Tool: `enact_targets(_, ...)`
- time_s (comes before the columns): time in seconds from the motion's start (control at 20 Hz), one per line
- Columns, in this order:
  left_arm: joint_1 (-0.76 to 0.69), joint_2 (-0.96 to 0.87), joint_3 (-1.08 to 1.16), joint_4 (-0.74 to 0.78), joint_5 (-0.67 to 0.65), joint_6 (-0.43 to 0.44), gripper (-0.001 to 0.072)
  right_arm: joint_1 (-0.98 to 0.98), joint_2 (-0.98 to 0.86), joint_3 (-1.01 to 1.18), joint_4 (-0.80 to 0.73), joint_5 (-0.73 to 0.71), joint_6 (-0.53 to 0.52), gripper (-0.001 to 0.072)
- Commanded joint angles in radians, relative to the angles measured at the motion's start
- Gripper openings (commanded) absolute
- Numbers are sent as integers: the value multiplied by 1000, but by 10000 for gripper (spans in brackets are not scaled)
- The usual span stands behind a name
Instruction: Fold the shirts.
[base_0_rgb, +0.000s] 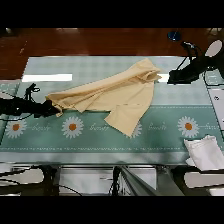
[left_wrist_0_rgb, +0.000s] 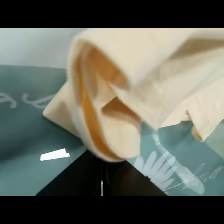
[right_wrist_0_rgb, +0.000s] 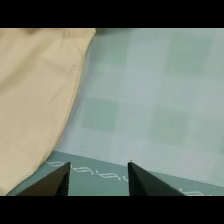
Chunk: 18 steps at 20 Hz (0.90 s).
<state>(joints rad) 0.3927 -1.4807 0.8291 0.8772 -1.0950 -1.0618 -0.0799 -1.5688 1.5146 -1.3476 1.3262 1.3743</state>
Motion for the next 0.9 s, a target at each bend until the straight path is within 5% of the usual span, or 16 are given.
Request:
enact_targets(0.0, 7, -16, 1, -25, 4, -4, 33, -7, 8, 0, 4, 51, -7, 430)
enact_targets(0.35, 75, 34, 28, -26, -77, 32, 32, -152, 8, -48, 243, 80, -27, 503)
enact_targets(0.45, 78, 41, 32, -37, -83, 33, 33, -175, 8, -120, 290, 82, -50, 588)
enact_targets(0.85, 78, 40, 32, -90, -97, 63, 33, -16, 8, -360, 310, -132, -44, 586)
